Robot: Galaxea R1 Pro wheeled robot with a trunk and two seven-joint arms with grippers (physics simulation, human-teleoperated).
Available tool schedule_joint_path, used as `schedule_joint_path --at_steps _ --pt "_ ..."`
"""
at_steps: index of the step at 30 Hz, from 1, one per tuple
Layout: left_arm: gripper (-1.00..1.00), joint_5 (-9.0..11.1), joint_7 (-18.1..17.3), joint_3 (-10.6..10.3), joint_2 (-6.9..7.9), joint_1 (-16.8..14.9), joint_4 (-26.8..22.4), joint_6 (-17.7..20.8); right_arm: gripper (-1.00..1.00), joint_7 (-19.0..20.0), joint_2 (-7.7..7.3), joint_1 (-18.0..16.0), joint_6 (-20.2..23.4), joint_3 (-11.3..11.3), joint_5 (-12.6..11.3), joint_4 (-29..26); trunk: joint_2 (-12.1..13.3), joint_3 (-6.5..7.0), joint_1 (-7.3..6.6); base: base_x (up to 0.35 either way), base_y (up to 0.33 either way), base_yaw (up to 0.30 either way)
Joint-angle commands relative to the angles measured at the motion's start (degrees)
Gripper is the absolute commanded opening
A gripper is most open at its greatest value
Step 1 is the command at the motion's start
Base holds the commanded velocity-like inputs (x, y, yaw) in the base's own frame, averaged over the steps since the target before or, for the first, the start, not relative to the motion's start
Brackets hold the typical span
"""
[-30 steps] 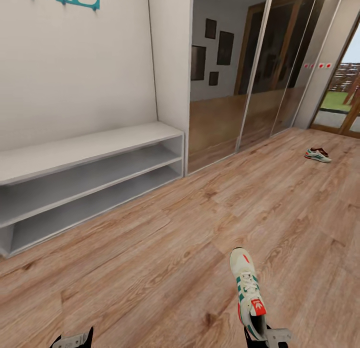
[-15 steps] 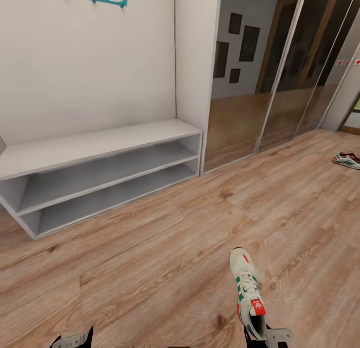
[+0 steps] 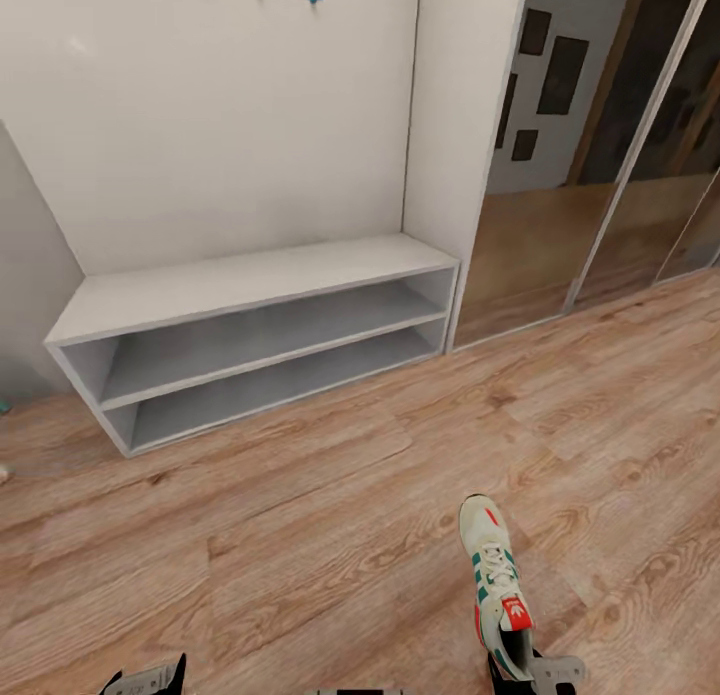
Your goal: Pick up the two gym shoes and the two sandals from the corridor floor and place them onto the hallstand (shoe rack) in the corridor, making sure they are on the rack and not on the floor. Arrange them so the two gym shoes are next to each other and the two sandals are next to each other.
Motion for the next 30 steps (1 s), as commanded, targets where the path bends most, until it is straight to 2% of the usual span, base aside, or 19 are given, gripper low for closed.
schedule_joint_path --at_steps 1,12,30 --pt "1.00 0.0 -0.4 0.2 -0.03 0.0 0.1 -0.1 -1.00 -0.1 -0.02 0.0 -0.2 0.0 0.2 0.0 0.0 -0.10 0.00 0.067 0.126 0.231" --pt "1.00 0.0 -0.4 0.2 -0.03 0.0 0.4 -0.1 -1.00 -0.1 -0.01 0.0 -0.2 0.0 0.2 -0.1 0.0 -0.65 0.00 0.014 0.026 0.236" --pt "1.00 0.0 -0.3 0.2 -0.03 0.0 0.5 0.0 -1.00 -0.1 0.00 0.0 -0.2 0.0 0.2 0.0 0.0 -0.68 0.00 0.000 0.000 0.276"
